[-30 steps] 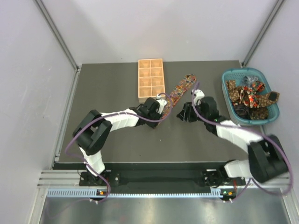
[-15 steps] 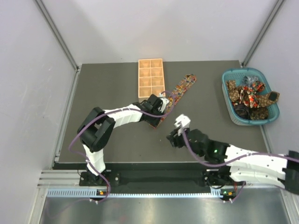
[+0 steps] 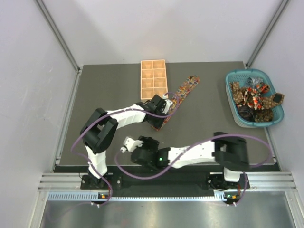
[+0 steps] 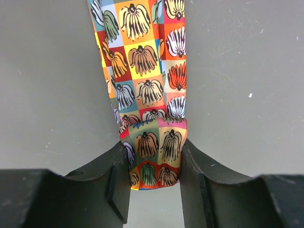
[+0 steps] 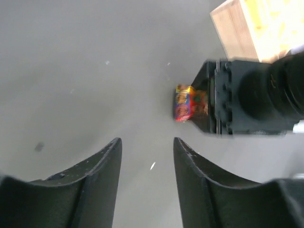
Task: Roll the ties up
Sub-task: Roll the tie
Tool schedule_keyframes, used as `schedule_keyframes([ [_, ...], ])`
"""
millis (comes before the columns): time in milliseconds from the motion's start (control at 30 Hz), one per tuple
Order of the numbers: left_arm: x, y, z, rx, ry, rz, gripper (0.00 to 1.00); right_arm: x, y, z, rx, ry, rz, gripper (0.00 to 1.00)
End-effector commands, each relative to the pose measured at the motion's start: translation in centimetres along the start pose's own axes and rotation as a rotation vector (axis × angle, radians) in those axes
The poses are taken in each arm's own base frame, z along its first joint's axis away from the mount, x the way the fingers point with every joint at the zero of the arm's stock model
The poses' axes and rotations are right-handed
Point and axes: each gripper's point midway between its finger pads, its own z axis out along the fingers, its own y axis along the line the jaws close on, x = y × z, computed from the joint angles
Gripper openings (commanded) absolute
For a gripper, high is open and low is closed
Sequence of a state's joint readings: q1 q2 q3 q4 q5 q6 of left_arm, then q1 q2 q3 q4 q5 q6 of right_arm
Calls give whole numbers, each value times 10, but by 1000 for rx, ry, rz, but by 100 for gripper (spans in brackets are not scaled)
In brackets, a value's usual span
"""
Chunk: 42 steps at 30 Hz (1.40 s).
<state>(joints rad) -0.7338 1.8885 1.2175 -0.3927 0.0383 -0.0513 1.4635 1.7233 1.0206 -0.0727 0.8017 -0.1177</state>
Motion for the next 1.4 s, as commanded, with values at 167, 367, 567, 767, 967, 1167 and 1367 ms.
schedule_keyframes([
  [167, 91, -30, -3, 129, 419, -47, 15, -10, -6, 45, 190, 161, -190, 53],
  [367, 106, -30, -6, 131, 542, -51, 16, 0, -19, 74, 236, 248, -207, 54],
  [567, 115, -31, -11, 132, 591, -56, 17, 23, -29, 93, 256, 321, -245, 61],
  [767, 122, -38, -13, 150, 611, -74, 18, 46, -36, 106, 263, 369, -249, 61],
  [967, 125, -39, -17, 128, 626, -81, 18, 60, -37, 111, 270, 421, -257, 58],
  [1167, 131, -39, -23, 72, 685, -69, 18, 78, -32, 107, 259, 479, -274, 55],
  [1367, 141, -40, -32, 38, 742, -63, 20, 89, -28, 104, 264, 544, -285, 51],
])
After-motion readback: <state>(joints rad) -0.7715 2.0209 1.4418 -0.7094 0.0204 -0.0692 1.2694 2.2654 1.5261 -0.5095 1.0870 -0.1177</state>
